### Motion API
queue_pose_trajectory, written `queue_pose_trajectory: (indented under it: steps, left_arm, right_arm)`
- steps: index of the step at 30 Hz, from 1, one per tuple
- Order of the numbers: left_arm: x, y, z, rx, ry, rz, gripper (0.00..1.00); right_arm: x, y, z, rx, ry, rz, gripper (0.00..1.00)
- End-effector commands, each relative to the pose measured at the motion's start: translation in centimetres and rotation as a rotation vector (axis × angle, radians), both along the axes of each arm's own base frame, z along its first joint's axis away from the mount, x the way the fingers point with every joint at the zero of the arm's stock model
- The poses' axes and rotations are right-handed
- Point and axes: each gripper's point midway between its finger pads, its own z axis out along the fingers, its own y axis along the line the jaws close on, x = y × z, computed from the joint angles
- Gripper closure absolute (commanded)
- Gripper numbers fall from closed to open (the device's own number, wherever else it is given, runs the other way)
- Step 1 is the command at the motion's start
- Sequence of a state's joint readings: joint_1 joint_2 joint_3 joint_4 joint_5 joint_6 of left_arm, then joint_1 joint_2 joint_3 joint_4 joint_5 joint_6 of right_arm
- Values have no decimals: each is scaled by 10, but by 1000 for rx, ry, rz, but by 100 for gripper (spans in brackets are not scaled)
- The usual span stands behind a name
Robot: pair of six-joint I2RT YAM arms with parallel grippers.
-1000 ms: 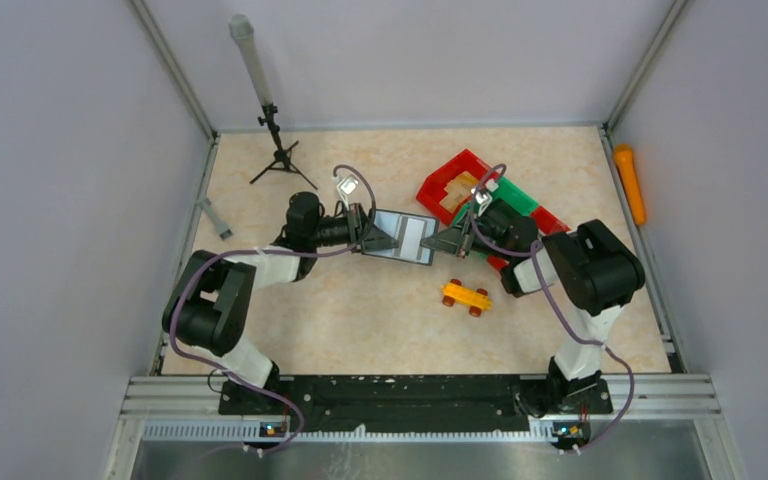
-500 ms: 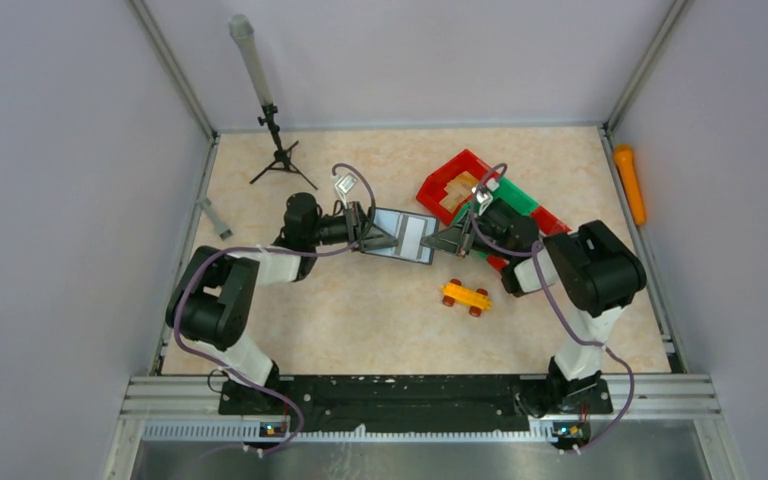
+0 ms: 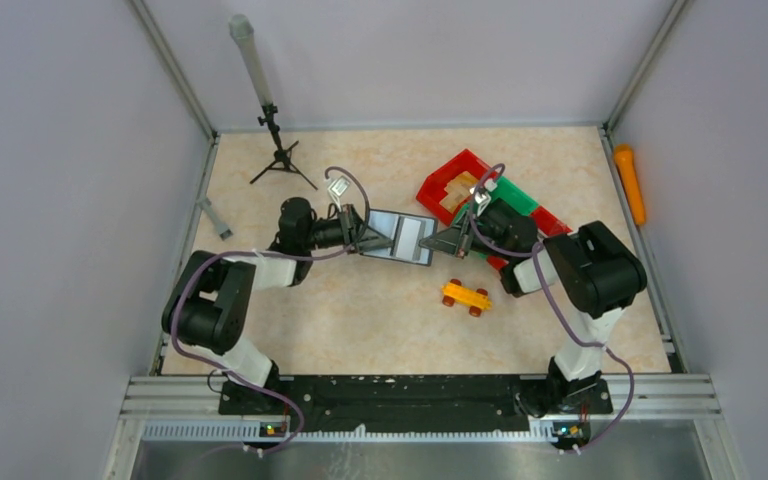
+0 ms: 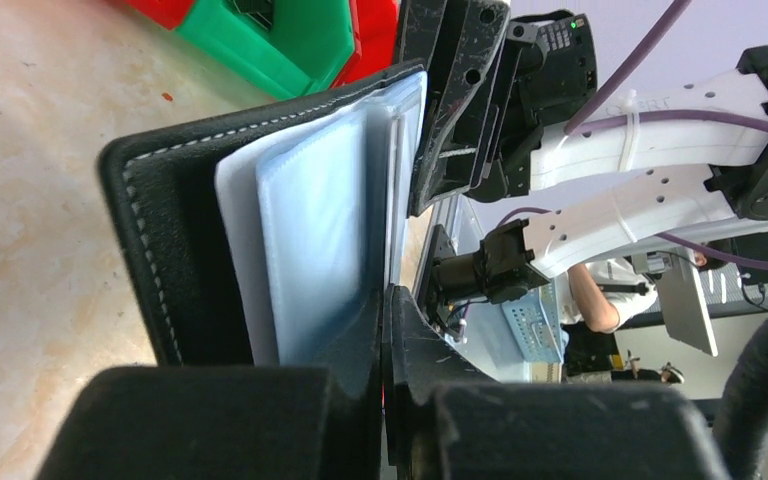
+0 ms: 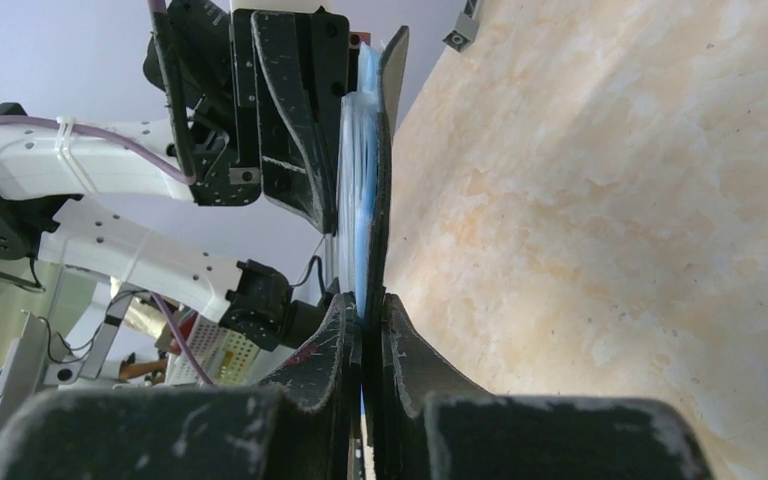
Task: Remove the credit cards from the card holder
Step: Remove the credit card from the card holder.
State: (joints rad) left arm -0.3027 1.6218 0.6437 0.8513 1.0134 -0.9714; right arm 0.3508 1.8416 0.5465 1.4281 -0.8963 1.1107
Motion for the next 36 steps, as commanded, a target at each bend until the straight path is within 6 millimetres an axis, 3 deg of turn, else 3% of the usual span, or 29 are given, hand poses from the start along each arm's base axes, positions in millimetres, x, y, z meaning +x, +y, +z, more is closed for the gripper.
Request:
queue_pose_trajectory:
  steps: [1, 11, 12, 14, 17, 21, 25, 30, 36]
  left_arm:
    - [5, 10, 31, -48, -130, 25, 100]
    - [11, 12, 23, -42, -91, 34, 100]
    - [11, 12, 22, -41, -86, 32, 97]
    - [13, 13, 19, -26, -87, 44, 76]
    - [17, 15, 10, 38, -89, 78, 56]
    - [18, 10, 2, 108, -86, 79, 50]
    - [14, 1, -2, 110, -64, 34, 51]
    - [5, -11, 4, 71, -66, -40, 63]
    - [3, -14, 7, 51, -65, -59, 94]
  right_arm:
    - [6, -3, 15, 14, -87, -21, 100]
    - [5, -3, 17, 22, -95, -16, 100]
    - [4, -3, 18, 25, -96, -16, 100]
    - [4, -3, 18, 27, -97, -14, 100]
    - [3, -3, 20, 36, -99, -7, 100]
    - [1, -3, 22, 51, -103, 2, 100]
    - [0, -3, 23, 57, -102, 7, 100]
    - [1, -2, 23, 56, -102, 8, 100]
    - [0, -2, 23, 56, -103, 11, 100]
